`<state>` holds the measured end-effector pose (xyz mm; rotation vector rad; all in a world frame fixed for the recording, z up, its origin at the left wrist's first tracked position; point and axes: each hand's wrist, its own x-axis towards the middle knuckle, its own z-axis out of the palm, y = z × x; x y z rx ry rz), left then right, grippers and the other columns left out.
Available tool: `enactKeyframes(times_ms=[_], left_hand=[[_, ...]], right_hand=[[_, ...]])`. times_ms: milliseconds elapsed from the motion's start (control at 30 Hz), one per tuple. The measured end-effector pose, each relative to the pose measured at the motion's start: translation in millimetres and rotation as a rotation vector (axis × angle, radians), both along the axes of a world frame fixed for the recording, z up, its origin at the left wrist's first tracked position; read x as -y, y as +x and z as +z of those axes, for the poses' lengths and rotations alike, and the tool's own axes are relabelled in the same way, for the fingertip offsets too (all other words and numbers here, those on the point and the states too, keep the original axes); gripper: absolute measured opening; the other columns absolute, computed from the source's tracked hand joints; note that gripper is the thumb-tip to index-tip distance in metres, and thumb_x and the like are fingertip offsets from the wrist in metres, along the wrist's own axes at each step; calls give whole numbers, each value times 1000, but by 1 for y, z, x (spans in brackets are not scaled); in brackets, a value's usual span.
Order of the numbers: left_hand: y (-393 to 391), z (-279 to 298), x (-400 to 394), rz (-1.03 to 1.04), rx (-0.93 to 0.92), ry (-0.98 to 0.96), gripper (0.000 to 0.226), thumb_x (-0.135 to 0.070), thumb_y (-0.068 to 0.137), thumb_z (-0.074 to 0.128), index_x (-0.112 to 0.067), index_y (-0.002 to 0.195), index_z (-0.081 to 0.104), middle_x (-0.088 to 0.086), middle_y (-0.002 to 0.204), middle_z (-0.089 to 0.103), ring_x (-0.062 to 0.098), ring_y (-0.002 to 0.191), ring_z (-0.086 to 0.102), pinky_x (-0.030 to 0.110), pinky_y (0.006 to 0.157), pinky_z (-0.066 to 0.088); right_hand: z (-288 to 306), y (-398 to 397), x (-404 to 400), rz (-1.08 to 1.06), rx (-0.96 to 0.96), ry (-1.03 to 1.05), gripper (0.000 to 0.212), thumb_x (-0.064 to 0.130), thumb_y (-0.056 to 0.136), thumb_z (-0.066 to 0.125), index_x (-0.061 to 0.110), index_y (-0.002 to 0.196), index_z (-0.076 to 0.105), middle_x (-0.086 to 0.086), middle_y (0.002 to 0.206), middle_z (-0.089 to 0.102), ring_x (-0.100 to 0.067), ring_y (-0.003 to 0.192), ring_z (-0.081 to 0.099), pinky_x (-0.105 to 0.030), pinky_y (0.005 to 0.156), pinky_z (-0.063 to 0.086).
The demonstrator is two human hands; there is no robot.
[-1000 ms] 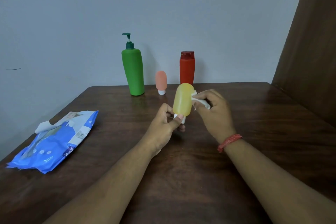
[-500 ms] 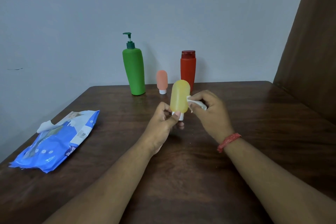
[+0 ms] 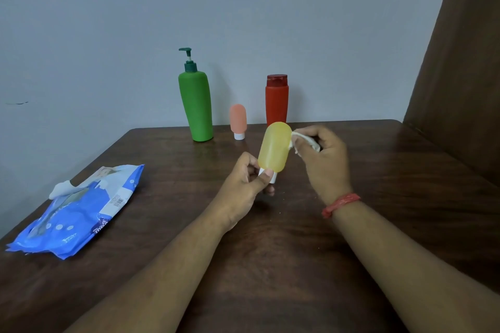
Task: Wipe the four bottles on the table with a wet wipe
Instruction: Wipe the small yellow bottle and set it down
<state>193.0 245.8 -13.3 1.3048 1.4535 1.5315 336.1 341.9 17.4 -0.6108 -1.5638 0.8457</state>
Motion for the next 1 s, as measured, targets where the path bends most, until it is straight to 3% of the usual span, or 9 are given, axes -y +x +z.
enactKeyframes(times_ms=[167, 267, 367, 533, 733, 900, 1000], left_hand=[[-1, 2, 2, -4, -117, -66, 17, -26, 100, 59, -17, 100, 45, 11, 106, 63, 18, 80, 68, 57, 91, 56], [0, 3, 2, 4, -129, -76, 16, -27, 101, 59, -19, 99, 45, 10, 106, 63, 17, 80, 67, 54, 91, 57], [-2, 2, 1, 15, -96, -65, 17, -27, 100, 59, -17, 100, 45, 8, 105, 61, 16, 79, 66, 54, 91, 57], [-6, -2, -1, 75, 35, 13, 18, -26, 101, 58, -15, 96, 44, 8, 95, 60, 15, 74, 64, 43, 80, 54], [-11, -3, -3, 146, 141, 66, 19, -23, 101, 58, -12, 98, 44, 16, 97, 59, 17, 74, 62, 36, 75, 52], [-11, -6, -4, 154, 114, 51, 19, -27, 101, 58, -15, 96, 44, 9, 87, 63, 17, 73, 61, 42, 79, 52], [-7, -5, -3, 74, 27, -5, 20, -31, 101, 58, -20, 94, 43, 0, 80, 62, 16, 74, 61, 48, 84, 53]], right_hand=[[7, 3, -3, -46, -94, -59, 22, 15, 90, 72, 35, 83, 67, 14, 89, 70, -7, 87, 67, -17, 67, 53], [4, 2, -5, -72, -81, -83, 16, 19, 91, 72, 34, 89, 68, 13, 94, 70, -7, 91, 67, -21, 71, 57], [-1, 0, -7, -10, -48, -107, 10, 18, 92, 70, 26, 96, 73, 10, 98, 72, -11, 95, 68, -30, 77, 59], [-10, -8, 6, 130, 55, -105, 10, 15, 92, 70, 23, 97, 74, 10, 95, 73, -6, 90, 68, -21, 75, 57], [-20, -17, 11, 192, 146, -110, 8, 13, 89, 73, 19, 94, 74, 7, 91, 74, -9, 87, 69, -26, 74, 58], [-19, -15, 11, 183, 215, -114, 5, 15, 88, 75, 19, 90, 72, 7, 88, 72, -10, 83, 68, -25, 69, 58], [-10, -10, 7, 87, 129, -154, 4, 17, 89, 73, 21, 88, 71, 8, 86, 72, -7, 81, 68, -23, 68, 58]])
